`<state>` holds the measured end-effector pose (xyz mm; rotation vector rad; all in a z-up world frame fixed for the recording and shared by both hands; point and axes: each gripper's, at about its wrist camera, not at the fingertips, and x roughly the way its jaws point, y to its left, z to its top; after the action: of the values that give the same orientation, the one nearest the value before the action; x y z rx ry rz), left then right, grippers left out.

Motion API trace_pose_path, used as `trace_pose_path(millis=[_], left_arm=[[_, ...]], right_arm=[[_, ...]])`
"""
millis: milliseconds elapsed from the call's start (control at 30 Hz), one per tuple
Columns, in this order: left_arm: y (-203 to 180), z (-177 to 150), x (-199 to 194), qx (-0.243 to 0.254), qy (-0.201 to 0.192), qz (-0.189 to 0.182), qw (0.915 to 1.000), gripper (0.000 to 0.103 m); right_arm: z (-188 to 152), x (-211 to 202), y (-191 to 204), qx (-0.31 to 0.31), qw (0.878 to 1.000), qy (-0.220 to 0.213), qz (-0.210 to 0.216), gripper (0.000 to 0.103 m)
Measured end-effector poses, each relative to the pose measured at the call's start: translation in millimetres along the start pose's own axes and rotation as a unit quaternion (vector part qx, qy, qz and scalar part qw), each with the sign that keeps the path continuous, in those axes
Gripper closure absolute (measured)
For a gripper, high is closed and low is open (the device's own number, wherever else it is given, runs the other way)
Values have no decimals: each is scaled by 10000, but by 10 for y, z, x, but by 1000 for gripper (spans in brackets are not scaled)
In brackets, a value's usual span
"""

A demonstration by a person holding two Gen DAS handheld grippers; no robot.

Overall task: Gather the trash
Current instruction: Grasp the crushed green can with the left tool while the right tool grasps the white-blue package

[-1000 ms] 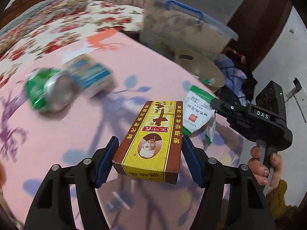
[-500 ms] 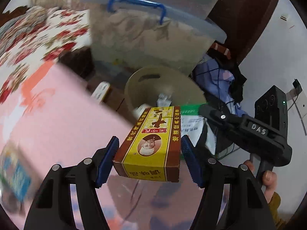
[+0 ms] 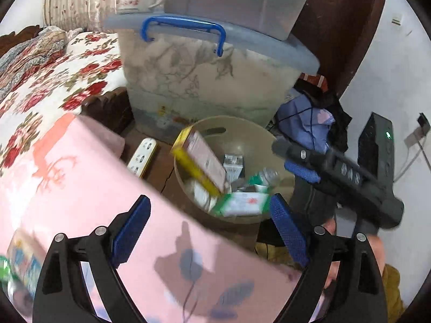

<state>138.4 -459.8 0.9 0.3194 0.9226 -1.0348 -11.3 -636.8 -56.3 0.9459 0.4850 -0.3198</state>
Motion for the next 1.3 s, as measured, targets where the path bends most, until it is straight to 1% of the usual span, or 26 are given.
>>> trace_pose_path(millis=[100,167,233,333,367,400,433,467,500,533,567,633,667,767,867,900,933,967,1033,1100,1167,1233,1300], left_arm=[[111,-366,-324,-79,-36,-106,9999,17],[201,-633,-550,-140,-82,-149,9998,17],[324,-877,-752,-228,-128,-79,9996,17],[681,-1213,-1129,-586,-340,330,9972,17],[888,-1298,-1283,-828,-466,602,9937,17],[1060,-1345,-1391,-1039,-553,789,9899,17],[1260,-1381,-1492,-1305,-620,955,9849,17],[1560,-1429,-1600,-1765,-639,1116,9759,17],[1786,-1469,-1669,-2144,-640,1142,9679,18],[2102,-1549,-1750,-2702,-685,1058,9545,18],[2324,-1625,-1799,-3072,-728,980,9438,19],[2610,-1732,-1818,-3512,-694,906,9293,23],[2749,-1788,-1794,-3710,-636,828,9227,24],[2972,-1907,-1656,-3990,-455,684,9133,25],[3008,-1942,-1526,-4070,-359,433,9117,25],[2991,-1942,-1491,-4062,-349,410,9122,26],[2960,-1949,-1494,-4014,-387,473,9138,36],[2930,-1959,-1495,-3959,-351,444,9166,47],[2920,-2011,-1489,-3977,-277,450,9160,52],[2883,-2107,-1563,-3966,-267,418,9166,52],[2793,-2235,-1690,-3894,-273,473,9195,52],[2657,-2384,-1834,-3748,-249,566,9250,52],[2536,-2505,-1928,-3611,-198,578,9305,52]], right_arm=[[-94,-24,174,-183,9998,5,81,27],[-200,60,393,-399,9985,272,269,31],[-337,220,654,-685,9947,628,449,33],[-623,589,1174,-1235,9828,1188,684,34],[-696,687,1301,-1339,9792,1320,761,34],[-808,864,1497,-1464,9729,1544,907,34],[-898,1022,1636,-1491,9681,1737,1022,34],[-957,1147,1718,-1464,9652,1878,1080,36],[-1024,1290,1802,-1417,9621,2034,1134,37],[-1124,1492,1936,-1370,9575,2235,1203,39],[-1183,1581,2015,-1394,9557,2297,1198,41],[-1318,1782,2180,-1511,9528,2391,1102,43],[-1393,1870,2256,-1551,9507,2459,1083,46],[-1569,2028,2429,-1688,9429,2672,1049,50],[-1751,2077,2547,-1869,9322,2897,1102,53],[-1813,2064,2565,-1915,9293,2946,1139,53],[-1892,2034,2602,-2005,9256,2992,1162,53],[-1970,1995,2644,-2115,9225,3010,1167,53],[-2115,1876,2692,-2244,9163,3083,1222,53],[-2229,1719,2693,-2322,9151,3066,1209,52],[-2352,1556,2659,-2333,9125,3105,1286,52],[-2510,1335,2603,-2363,9098,3133,1353,52],[-2644,1132,2566,-2424,9082,3117,1388,52]])
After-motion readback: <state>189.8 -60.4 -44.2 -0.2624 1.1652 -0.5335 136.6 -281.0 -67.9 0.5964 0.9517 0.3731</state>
